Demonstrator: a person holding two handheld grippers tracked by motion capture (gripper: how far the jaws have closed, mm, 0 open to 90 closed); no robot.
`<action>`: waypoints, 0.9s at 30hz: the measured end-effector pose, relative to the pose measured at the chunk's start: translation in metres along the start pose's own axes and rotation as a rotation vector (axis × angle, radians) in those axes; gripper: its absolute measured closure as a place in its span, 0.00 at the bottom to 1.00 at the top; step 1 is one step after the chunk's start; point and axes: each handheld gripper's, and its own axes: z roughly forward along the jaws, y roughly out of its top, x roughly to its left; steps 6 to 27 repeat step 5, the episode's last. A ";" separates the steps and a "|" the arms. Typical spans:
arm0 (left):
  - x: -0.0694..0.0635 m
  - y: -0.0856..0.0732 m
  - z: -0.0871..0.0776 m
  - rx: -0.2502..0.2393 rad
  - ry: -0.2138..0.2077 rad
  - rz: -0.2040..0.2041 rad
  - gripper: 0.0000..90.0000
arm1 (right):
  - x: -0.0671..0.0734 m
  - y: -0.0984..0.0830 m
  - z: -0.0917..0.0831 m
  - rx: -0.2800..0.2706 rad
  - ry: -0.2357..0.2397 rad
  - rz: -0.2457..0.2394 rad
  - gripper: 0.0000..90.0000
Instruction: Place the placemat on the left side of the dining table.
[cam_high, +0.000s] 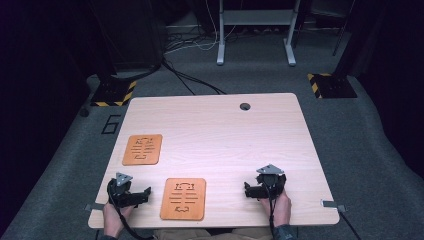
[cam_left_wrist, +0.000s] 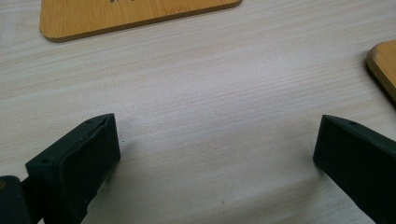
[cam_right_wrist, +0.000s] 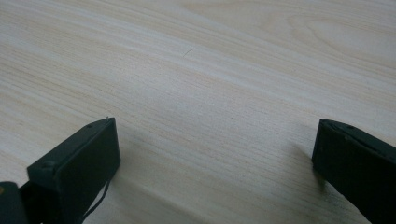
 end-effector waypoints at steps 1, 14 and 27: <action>0.000 0.000 0.000 0.001 -0.001 -0.002 0.00 | 0.000 0.000 0.000 -0.001 0.000 -0.002 0.00; 0.000 0.000 0.000 0.000 0.000 0.000 0.00 | 0.000 0.000 0.000 -0.001 0.001 -0.002 0.00; 0.000 0.000 0.000 0.000 0.000 0.000 0.00 | 0.000 0.000 0.000 -0.001 0.001 -0.002 0.00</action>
